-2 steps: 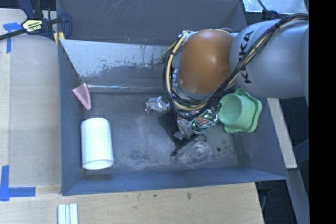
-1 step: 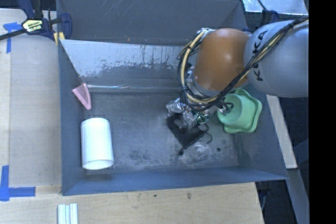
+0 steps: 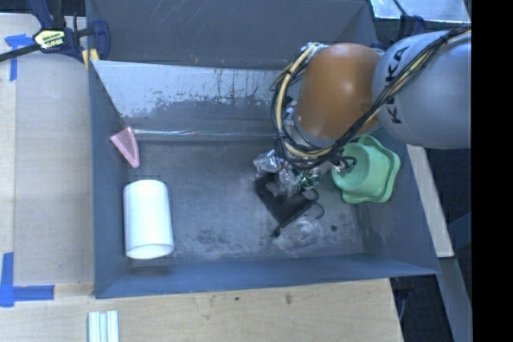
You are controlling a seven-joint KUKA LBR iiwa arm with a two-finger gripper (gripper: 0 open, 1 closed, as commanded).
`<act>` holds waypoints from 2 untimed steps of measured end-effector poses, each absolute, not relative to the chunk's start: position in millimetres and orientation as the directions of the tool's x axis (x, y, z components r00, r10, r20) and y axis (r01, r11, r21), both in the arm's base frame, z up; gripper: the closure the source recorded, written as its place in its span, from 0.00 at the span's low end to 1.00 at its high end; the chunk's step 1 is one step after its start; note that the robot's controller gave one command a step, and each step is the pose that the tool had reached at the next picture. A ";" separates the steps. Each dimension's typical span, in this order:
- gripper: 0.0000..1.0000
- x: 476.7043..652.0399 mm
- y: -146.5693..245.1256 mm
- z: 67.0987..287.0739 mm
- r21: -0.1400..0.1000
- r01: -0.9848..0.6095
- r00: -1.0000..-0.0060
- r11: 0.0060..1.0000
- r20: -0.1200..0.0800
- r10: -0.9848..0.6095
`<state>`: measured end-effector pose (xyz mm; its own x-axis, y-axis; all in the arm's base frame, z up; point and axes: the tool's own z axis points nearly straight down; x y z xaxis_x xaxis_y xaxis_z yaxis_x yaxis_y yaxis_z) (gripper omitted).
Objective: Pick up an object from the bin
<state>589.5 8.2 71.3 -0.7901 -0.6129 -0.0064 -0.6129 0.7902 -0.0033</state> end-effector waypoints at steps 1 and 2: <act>1.00 599.1 -6.5 93.7 0.000 -0.595 -0.803 0.803 -0.003 -0.595; 1.00 588.1 -7.4 142.5 0.003 -0.607 -0.795 0.795 0.003 -0.607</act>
Offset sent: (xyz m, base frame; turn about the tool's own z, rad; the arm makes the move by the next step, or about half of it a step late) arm -0.0169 -0.0127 0.1413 -0.0262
